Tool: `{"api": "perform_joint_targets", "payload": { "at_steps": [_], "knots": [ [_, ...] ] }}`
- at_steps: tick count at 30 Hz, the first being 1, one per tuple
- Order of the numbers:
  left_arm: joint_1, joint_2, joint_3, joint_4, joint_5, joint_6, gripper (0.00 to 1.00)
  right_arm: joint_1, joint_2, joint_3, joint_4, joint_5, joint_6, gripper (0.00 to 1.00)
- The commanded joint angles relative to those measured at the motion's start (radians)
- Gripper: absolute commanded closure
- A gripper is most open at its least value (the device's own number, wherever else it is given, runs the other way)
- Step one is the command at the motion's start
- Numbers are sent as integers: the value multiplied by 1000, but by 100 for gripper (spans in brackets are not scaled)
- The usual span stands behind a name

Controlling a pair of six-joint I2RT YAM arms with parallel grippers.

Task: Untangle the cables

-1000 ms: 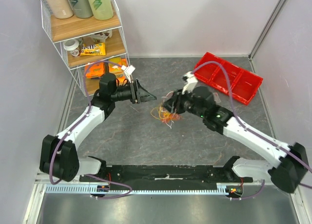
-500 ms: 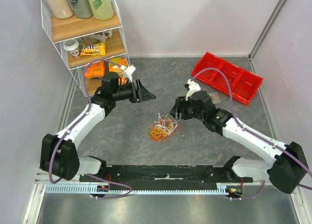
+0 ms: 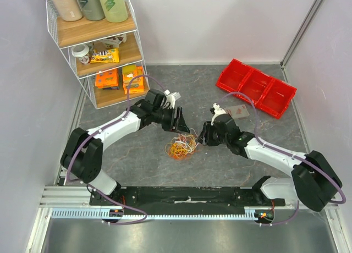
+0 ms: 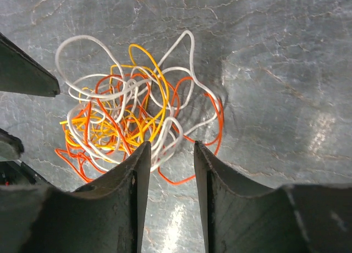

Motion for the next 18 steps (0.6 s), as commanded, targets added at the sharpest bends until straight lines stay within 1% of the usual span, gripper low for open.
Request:
{"api": "perform_joint_targets", "payload": {
  "at_steps": [1,3,5,6,7,8,9,11,13,15,18],
  "knots": [
    [-20,20,73,-63,-55,81,38,-5,45,-4,140,-14,45,62],
    [-23,19,81,-77,-64,92,38,-5,62,-7,163,-33,51,71],
    [-29,1,81,-77,-69,104,38,-5,62,-10,182,-56,63,76],
    [-35,-13,76,-67,-69,110,40,-5,59,-13,183,-62,65,81],
    [-43,-29,64,-47,-57,115,44,-6,52,-14,180,-64,66,88],
    [-46,-42,49,-8,-22,105,48,-5,40,-16,174,-67,68,96],
    [-51,-41,29,28,35,87,52,-5,11,-13,169,-73,69,100],
    [-57,-4,24,61,115,47,65,-5,-43,-5,148,-74,71,100],
    [-63,46,32,64,158,21,76,-5,-105,13,111,-57,69,100],
    [-75,80,30,73,178,3,80,-5,-158,36,78,-41,68,100],
    [-107,100,0,108,158,-30,83,-5,-220,99,6,-30,65,100]
  ]
}}
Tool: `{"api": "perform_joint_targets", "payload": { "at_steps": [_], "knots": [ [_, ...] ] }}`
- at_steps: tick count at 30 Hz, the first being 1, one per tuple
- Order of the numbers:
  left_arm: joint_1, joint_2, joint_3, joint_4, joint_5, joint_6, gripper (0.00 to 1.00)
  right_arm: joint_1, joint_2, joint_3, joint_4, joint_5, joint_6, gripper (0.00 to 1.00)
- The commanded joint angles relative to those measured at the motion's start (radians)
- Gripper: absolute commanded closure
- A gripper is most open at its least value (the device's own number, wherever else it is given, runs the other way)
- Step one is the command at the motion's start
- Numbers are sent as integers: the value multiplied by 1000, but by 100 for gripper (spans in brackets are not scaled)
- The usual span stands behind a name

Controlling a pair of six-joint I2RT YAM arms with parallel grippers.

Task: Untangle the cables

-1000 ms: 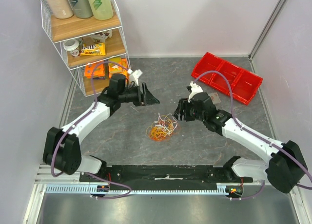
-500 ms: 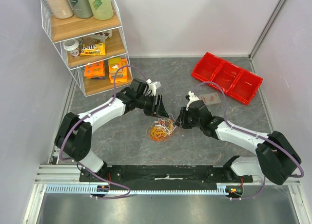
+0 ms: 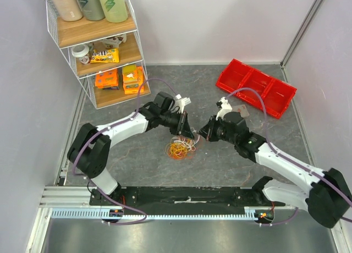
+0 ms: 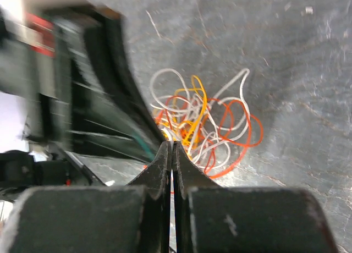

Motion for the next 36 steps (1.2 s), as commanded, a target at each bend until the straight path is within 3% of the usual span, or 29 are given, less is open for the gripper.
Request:
{"api": "perform_joint_targets", "payload": {
  "at_steps": [1,10,22,27,34,36],
  "knots": [
    [-42,48,-20,44,34,-51,85,-3,-103,132,-92,26,0,100],
    [-37,117,39,-87,-119,9,91,-3,-208,612,-333,103,-114,100],
    [-13,100,47,-111,-176,23,91,-3,-190,1057,-415,121,-198,100],
    [-4,73,53,-124,-198,32,91,-3,-185,1112,-480,222,-256,100],
    [12,0,70,-149,-252,64,91,-3,-219,1065,-536,392,-336,100],
    [13,-38,72,-147,-245,80,80,-3,-216,1034,-559,422,-339,100]
  ]
}}
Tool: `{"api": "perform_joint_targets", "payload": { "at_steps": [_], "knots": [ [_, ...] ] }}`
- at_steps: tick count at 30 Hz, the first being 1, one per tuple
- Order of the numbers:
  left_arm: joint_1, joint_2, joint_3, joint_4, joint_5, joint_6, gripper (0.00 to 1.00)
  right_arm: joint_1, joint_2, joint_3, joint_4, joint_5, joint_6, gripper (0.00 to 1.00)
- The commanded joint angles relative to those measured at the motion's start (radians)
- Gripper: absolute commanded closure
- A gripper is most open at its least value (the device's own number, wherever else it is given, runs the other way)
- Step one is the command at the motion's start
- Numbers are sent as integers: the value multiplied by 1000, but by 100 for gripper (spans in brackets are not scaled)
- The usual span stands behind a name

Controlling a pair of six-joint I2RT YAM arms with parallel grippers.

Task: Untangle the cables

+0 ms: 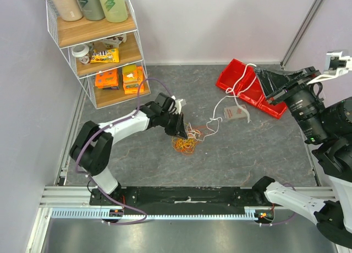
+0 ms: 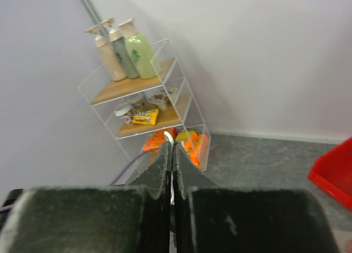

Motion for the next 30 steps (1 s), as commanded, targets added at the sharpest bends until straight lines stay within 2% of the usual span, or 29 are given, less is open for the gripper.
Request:
{"api": "perform_joint_targets", "payload": {
  "at_steps": [1,2,3,5,7,8,9,11,14,17,20,27,30],
  "knots": [
    [9,-129,41,16,5,76,66,-4,-4,-54,-63,108,-46,100],
    [9,-162,31,48,59,84,55,-3,-4,-73,-64,94,-35,100],
    [8,-197,3,120,144,86,50,-3,-4,-91,-55,80,-24,100],
    [-3,-280,-78,349,283,38,35,-3,1,-114,-23,33,2,100],
    [-27,-356,-162,522,314,-2,16,-3,19,-105,3,-28,20,100],
    [-41,-392,-187,577,313,3,10,-3,34,-92,9,-55,28,100],
    [-53,-424,-210,613,294,20,9,-3,44,-78,14,-84,36,100],
    [-81,-470,-267,686,158,43,6,-3,57,-61,32,-121,56,100],
    [-98,-481,-345,817,99,57,5,-3,56,-68,83,-173,99,100],
    [-121,-432,-359,874,75,81,5,-3,64,-70,123,-231,135,100],
    [-129,-365,-347,897,81,83,5,-3,74,-58,167,-282,175,100],
    [-129,-194,-335,966,139,-14,4,-3,88,-18,258,-375,270,100],
    [-129,-154,-324,963,153,-42,7,-3,76,-32,305,-397,313,100]
  ]
}}
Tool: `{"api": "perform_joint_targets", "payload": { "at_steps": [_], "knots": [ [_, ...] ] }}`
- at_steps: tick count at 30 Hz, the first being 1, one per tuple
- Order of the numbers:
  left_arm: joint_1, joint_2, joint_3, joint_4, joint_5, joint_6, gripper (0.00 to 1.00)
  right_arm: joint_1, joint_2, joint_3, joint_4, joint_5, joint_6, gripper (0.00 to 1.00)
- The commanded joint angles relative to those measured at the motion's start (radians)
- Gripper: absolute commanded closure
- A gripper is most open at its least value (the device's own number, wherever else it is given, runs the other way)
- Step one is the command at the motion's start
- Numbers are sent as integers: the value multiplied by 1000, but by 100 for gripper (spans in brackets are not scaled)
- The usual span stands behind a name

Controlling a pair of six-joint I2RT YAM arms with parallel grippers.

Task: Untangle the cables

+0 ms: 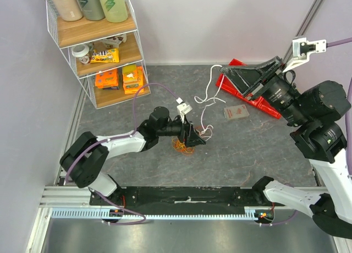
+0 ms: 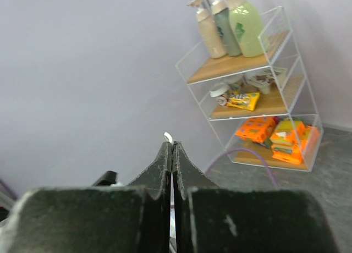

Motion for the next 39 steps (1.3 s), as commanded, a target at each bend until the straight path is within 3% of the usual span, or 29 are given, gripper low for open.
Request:
{"api": "perform_joint_targets", "payload": {
  "at_steps": [1,7,9,12,14,16,17,21,24,30,39],
  "knots": [
    [-3,41,29,75,35,-53,9,-1,-22,21,128,-75,91,100],
    [-5,56,40,115,99,-88,14,-1,-38,-55,220,-94,143,100],
    [-5,56,39,138,122,-97,20,-1,-38,-81,241,-106,162,100],
    [-6,56,42,137,122,-100,42,-1,-34,-107,264,-120,177,100],
    [-3,59,51,120,130,-105,73,-1,-39,-121,272,-121,180,100],
    [-5,56,74,27,81,-85,94,-1,-45,-117,223,-94,147,100],
    [-2,53,94,-59,38,-64,98,-1,-47,-85,162,-66,107,100],
    [9,64,204,-442,-251,7,98,-1,-53,76,-161,175,-76,100],
    [55,87,267,-643,-339,-20,98,-1,-94,167,-324,366,-174,100],
    [225,0,206,-624,-333,-132,98,-1,-123,247,-452,530,-274,100],
    [340,-198,184,-695,-563,-85,98,-1,-189,-144,-412,573,-246,100]
  ]
}}
